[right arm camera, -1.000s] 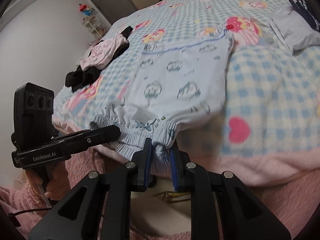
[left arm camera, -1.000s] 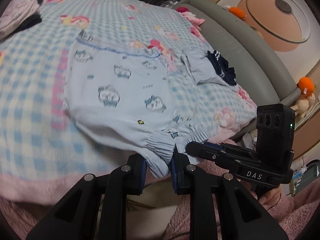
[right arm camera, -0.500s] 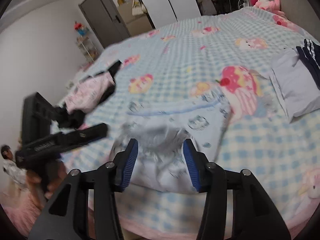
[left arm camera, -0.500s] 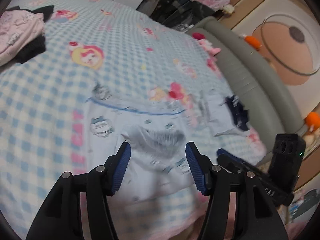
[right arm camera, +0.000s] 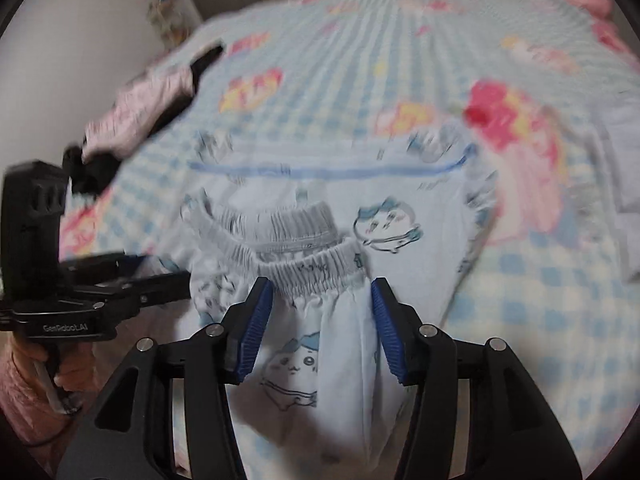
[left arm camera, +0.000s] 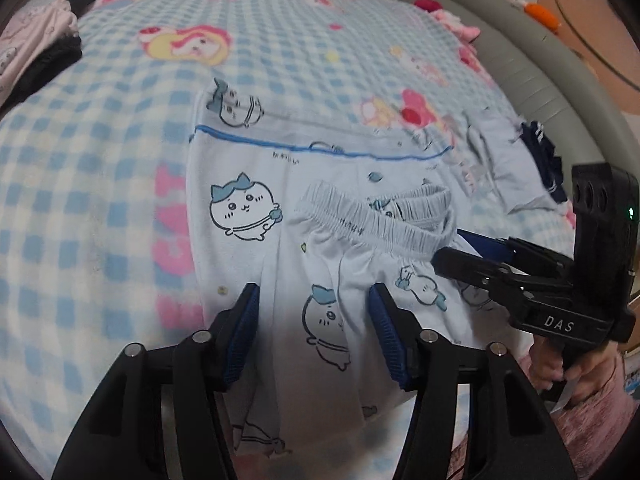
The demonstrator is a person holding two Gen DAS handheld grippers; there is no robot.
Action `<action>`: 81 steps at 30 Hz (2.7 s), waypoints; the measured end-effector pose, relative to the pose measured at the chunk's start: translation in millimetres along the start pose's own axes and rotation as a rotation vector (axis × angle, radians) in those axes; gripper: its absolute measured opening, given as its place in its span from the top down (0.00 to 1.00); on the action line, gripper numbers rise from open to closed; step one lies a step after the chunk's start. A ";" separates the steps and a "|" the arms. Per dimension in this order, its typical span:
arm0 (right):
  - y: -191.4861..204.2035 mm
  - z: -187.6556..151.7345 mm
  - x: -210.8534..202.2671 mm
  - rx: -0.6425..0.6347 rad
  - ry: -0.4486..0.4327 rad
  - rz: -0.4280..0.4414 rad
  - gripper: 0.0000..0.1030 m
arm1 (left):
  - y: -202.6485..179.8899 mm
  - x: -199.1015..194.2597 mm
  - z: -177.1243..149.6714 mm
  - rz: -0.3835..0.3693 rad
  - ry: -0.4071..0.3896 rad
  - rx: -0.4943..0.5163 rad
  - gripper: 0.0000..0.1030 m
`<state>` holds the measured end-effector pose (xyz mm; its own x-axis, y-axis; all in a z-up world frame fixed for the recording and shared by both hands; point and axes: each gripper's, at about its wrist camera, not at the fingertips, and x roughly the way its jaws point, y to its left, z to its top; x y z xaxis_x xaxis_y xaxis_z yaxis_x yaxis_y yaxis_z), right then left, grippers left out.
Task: Fold clothes
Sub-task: 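Fold the held cuffs over toward the waistband with both grippers, then lay the cuffs down on the pants and open both grippers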
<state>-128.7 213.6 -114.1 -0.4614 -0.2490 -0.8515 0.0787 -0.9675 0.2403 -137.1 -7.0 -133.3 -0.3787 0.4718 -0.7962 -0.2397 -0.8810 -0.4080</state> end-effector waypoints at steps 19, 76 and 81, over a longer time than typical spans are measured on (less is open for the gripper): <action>-23.7 79.7 1.4 0.079 -0.161 0.003 0.93 | 6.2 4.2 92.5 0.022 -0.114 -0.020 0.87; 5.1 -70.4 -69.5 0.179 -0.133 -0.036 0.86 | 8.8 -75.5 -54.6 0.031 -0.125 -0.165 0.87; 5.3 -92.2 -61.9 0.153 -0.101 -0.056 0.85 | 15.7 -64.5 -73.3 0.052 -0.077 -0.169 0.85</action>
<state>-18.2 219.8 -103.1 -0.5480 -0.1822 -0.8164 -0.0810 -0.9598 0.2686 -51.0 -53.9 -121.0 -0.4551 0.4213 -0.7845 -0.0670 -0.8947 -0.4416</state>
